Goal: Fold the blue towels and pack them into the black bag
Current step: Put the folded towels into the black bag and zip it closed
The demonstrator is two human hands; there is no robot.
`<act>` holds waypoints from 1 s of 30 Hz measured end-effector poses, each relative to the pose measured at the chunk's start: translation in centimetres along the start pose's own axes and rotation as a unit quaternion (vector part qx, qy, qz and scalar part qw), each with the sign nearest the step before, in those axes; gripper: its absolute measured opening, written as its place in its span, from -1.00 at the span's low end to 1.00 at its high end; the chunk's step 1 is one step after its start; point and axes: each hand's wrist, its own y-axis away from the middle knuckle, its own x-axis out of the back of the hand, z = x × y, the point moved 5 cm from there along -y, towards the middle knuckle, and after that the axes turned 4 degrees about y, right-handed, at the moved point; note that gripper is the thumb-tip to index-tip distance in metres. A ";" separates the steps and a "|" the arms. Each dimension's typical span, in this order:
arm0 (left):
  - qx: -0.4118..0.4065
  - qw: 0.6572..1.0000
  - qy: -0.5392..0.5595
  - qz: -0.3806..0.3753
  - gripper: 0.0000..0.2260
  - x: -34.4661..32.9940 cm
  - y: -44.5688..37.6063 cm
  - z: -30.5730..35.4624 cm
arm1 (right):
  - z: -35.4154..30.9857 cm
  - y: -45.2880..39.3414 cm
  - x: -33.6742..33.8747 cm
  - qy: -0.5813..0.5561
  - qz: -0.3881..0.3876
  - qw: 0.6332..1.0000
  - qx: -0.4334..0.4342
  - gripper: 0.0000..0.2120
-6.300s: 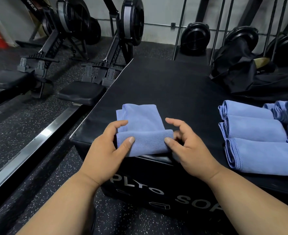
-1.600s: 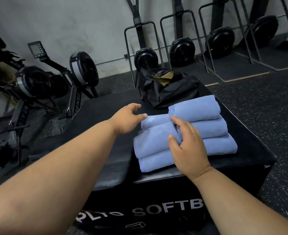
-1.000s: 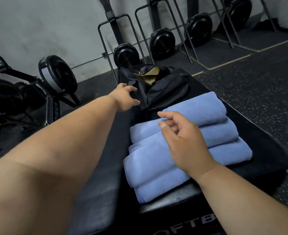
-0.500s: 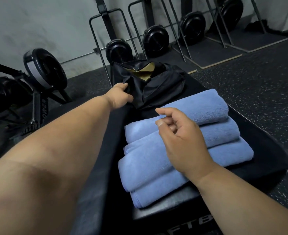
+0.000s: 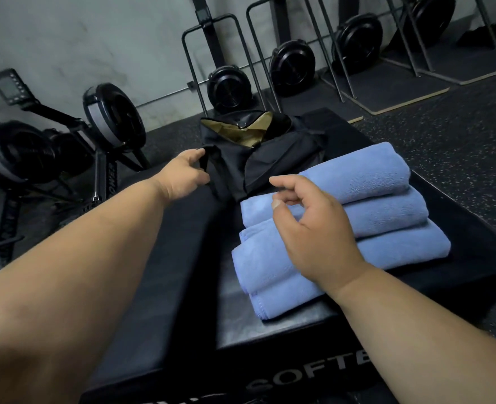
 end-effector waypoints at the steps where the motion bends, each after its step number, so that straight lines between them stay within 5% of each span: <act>1: 0.009 1.000 0.012 0.007 -0.13 1.2 1.1 -0.9 | -0.6 0.5 -0.4 0.009 -0.006 1.000 0.013 -0.72; 5: 0.030 0.998 0.042 0.032 -0.06 4.6 5.9 -3.2 | -1.5 2.5 -2.8 0.049 -0.103 0.993 0.025 -0.67; 9: 0.047 0.996 0.040 0.071 -0.18 7.6 10.0 -6.0 | -0.3 4.5 -5.5 0.238 -0.214 0.944 0.075 -0.51; 11: 0.049 0.996 0.028 0.075 -0.03 9.1 11.7 -7.4 | 0.1 4.7 -5.9 0.276 -0.216 0.933 0.087 -0.45; 17: 0.058 0.992 0.080 0.082 0.14 11.3 17.8 -13.0 | -1.5 5.7 -6.9 0.213 -0.187 0.954 0.095 -0.56; 21: 0.064 0.990 0.086 0.097 -0.15 8.8 24.6 -10.4 | -3.6 7.7 -8.8 0.163 -0.208 0.956 0.125 -0.61; 30: 0.031 0.992 0.071 0.098 -0.13 7.7 33.4 -12.1 | -5.1 11.1 -12.5 0.147 -0.264 0.947 0.108 -0.57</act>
